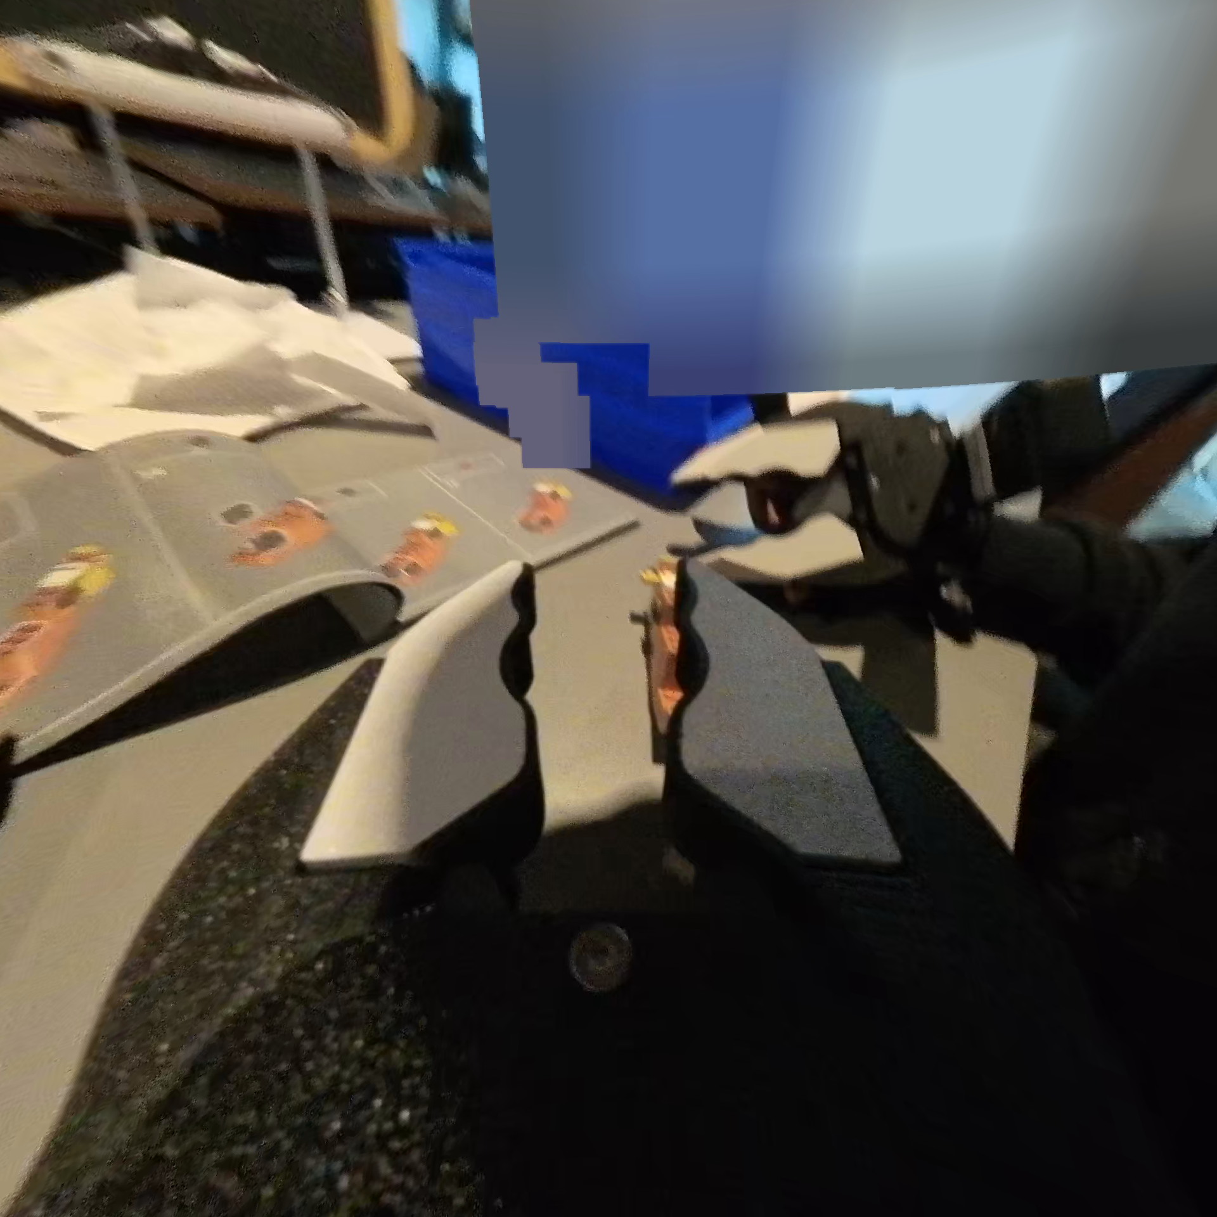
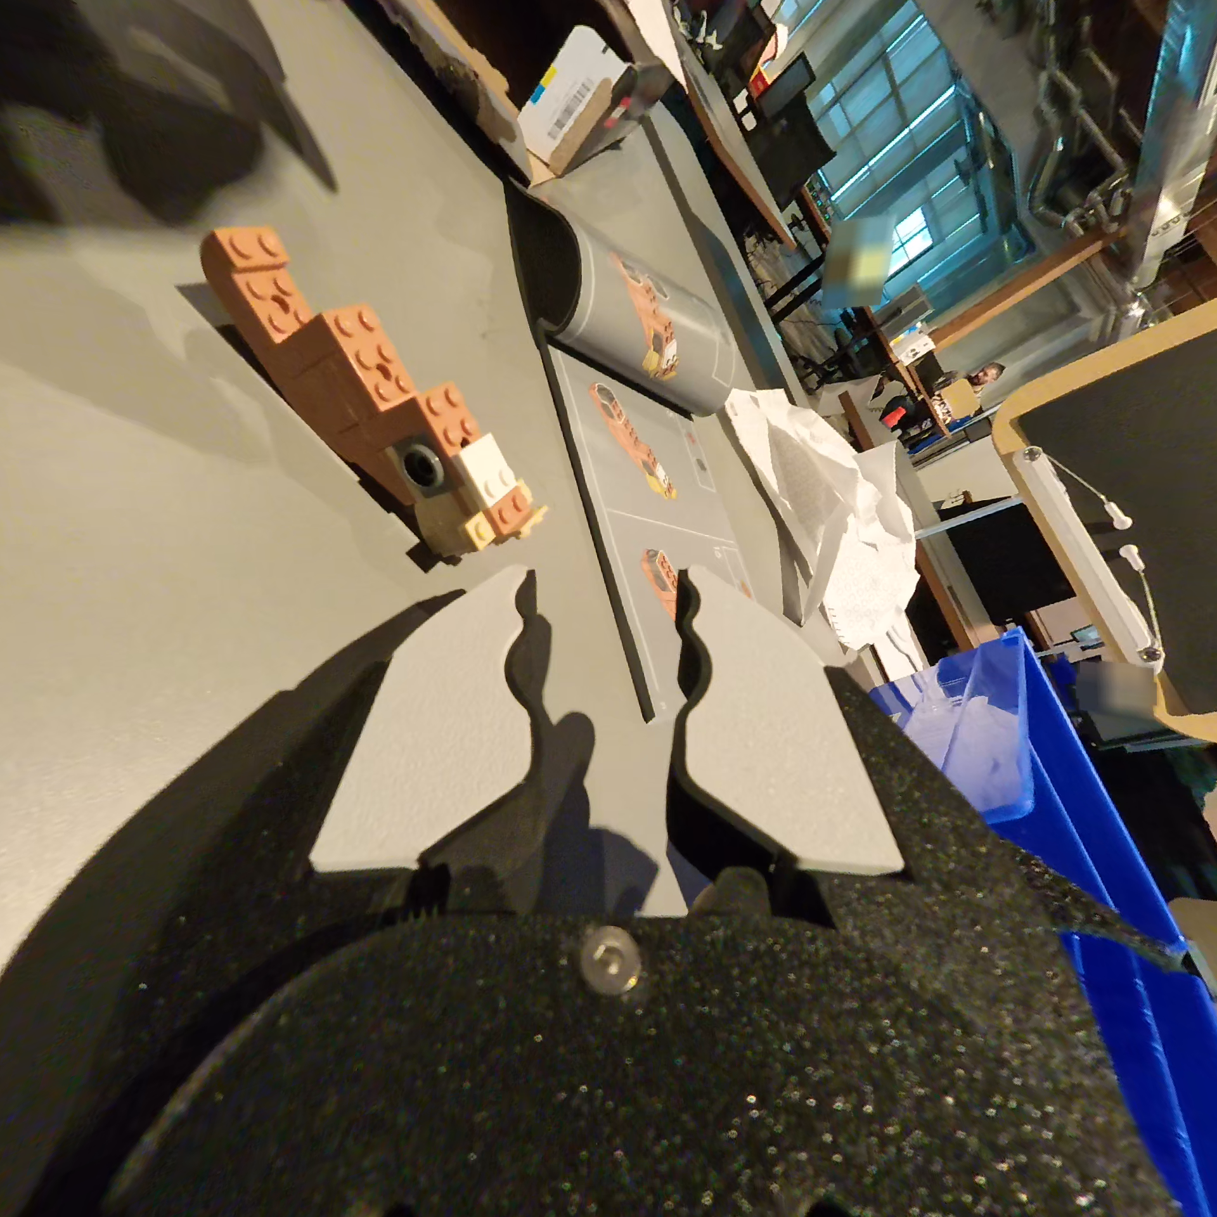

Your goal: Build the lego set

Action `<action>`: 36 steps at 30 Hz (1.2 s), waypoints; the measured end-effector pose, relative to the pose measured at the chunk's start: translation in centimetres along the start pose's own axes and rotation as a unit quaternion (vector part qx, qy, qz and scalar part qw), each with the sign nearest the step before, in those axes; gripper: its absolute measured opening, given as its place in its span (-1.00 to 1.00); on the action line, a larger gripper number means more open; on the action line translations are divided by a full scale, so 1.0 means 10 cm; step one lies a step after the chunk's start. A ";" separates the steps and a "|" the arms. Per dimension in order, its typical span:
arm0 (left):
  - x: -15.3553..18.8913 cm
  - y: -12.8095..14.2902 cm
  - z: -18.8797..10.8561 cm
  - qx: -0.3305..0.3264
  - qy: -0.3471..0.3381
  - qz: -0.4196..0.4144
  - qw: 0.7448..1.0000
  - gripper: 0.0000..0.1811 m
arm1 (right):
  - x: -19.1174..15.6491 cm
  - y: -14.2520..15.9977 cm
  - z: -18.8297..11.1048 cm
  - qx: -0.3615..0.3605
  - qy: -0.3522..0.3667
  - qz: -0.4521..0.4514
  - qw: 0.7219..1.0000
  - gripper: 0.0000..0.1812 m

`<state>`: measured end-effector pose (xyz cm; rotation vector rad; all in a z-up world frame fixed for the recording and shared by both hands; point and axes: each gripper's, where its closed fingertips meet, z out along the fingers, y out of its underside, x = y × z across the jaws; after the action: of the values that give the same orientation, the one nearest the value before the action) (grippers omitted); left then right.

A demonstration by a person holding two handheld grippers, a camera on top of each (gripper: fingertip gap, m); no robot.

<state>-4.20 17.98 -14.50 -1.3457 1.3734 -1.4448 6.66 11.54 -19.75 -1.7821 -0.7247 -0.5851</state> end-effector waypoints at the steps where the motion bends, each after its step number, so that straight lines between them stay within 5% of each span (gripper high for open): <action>1: -0.07 -0.08 -0.03 0.031 -0.012 -0.017 0.999 -0.56 | 0.00 0.00 0.00 -0.001 0.001 -0.002 1.000 -0.56; 5: -0.25 -0.30 -0.18 0.137 -0.060 -0.043 0.988 -0.63 | -0.01 0.01 0.00 -0.003 0.004 -0.012 1.000 -0.56; 10: -0.34 -0.38 -0.31 0.187 -0.108 -0.035 0.976 -0.66 | -0.03 0.01 0.01 -0.006 0.005 -0.019 1.000 -0.56; 36: -0.20 -0.38 -0.22 0.174 -0.104 0.029 0.979 -0.72 | 0.00 -0.02 -0.03 -0.002 0.015 -0.024 1.000 -0.57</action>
<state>-5.39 21.08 -11.00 -1.1804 0.9659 -1.3856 6.51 11.29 -19.53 -1.7607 -0.7477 -0.6451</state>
